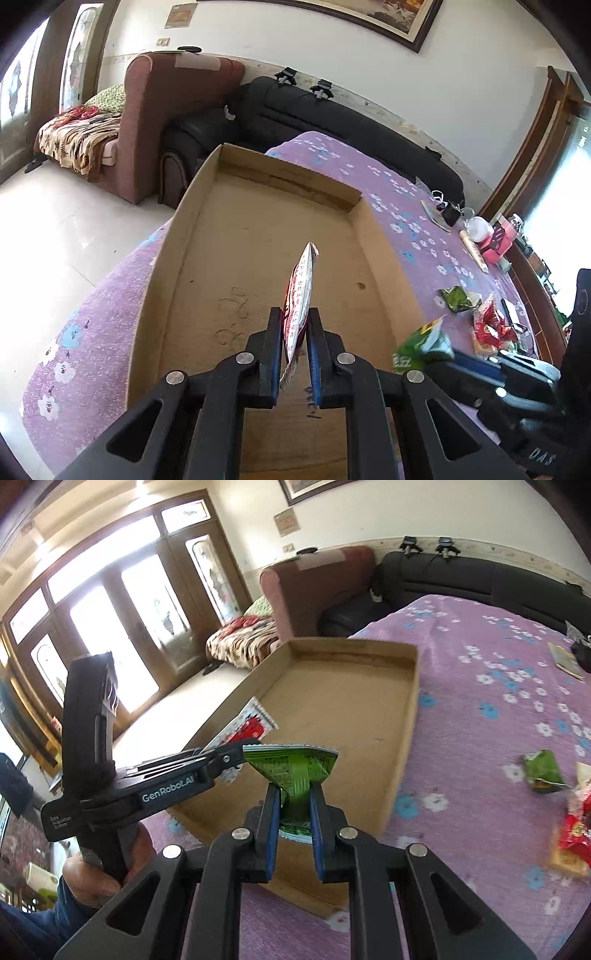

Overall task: Organize snacks
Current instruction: 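Carry both packets over the cardboard box with both grippers, then open both grippers to drop the packets into the box, then grasp a green snack packet with the left gripper while the right grasps a red packet, then lift the green packet with the left gripper while the right lifts the red packet, then carry both packets over the box and open both grippers to drop them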

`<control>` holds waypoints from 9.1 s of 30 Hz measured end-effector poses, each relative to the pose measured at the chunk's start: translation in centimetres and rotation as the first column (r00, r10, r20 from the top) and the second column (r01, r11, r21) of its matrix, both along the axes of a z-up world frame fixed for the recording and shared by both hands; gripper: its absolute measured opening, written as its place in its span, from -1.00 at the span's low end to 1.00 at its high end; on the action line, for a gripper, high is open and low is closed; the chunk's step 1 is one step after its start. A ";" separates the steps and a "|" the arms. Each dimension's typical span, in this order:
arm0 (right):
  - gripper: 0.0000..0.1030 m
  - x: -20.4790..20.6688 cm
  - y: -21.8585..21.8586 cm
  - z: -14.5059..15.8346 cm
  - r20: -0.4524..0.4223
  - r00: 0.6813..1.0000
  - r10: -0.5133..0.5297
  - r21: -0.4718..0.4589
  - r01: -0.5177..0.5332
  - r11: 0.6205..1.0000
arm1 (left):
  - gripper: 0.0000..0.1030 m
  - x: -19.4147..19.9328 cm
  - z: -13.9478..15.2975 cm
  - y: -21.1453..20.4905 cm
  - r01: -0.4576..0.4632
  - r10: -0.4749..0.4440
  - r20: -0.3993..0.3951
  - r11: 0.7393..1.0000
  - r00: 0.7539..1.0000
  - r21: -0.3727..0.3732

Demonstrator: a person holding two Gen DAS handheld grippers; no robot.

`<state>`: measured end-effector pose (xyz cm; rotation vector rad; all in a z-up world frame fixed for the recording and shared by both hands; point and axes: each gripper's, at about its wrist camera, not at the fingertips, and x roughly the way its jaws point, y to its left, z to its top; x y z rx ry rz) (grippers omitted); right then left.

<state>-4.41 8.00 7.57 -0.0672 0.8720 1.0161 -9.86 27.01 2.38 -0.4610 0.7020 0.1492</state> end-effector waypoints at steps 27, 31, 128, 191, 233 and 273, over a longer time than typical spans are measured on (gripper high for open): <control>-0.70 0.1 1.6 -2.6 -0.039 0.999 0.033 -0.030 -0.034 0.999 | -0.72 0.4 -0.9 0.0 0.002 -0.001 -0.024 1.000 1.000 0.004; -0.70 0.1 1.5 -2.5 -0.035 0.999 0.034 -0.027 -0.034 0.999 | -0.67 0.3 -0.9 0.1 0.005 -0.005 -0.021 1.000 1.000 0.000; -0.65 10.8 -21.5 -3.7 -0.047 0.915 -0.400 -0.125 0.392 0.911 | -0.21 19.5 -0.9 -21.5 0.303 -0.269 -0.197 0.937 0.943 0.173; -0.65 11.3 -22.7 -3.9 -0.098 0.881 -0.463 -0.060 0.459 0.886 | -0.27 18.3 1.5 -22.0 0.345 -0.337 -0.088 0.934 0.937 0.096; -0.64 7.8 -18.1 -1.9 -0.069 0.943 -0.327 0.006 0.328 0.945 | -0.27 6.0 5.8 -11.7 0.153 -0.159 0.068 0.985 0.985 0.083; -0.60 2.7 0.9 -3.0 -0.043 0.999 -0.023 -0.044 0.021 0.999 | -0.26 3.6 0.2 -1.3 -0.010 0.011 -0.033 0.999 0.999 0.046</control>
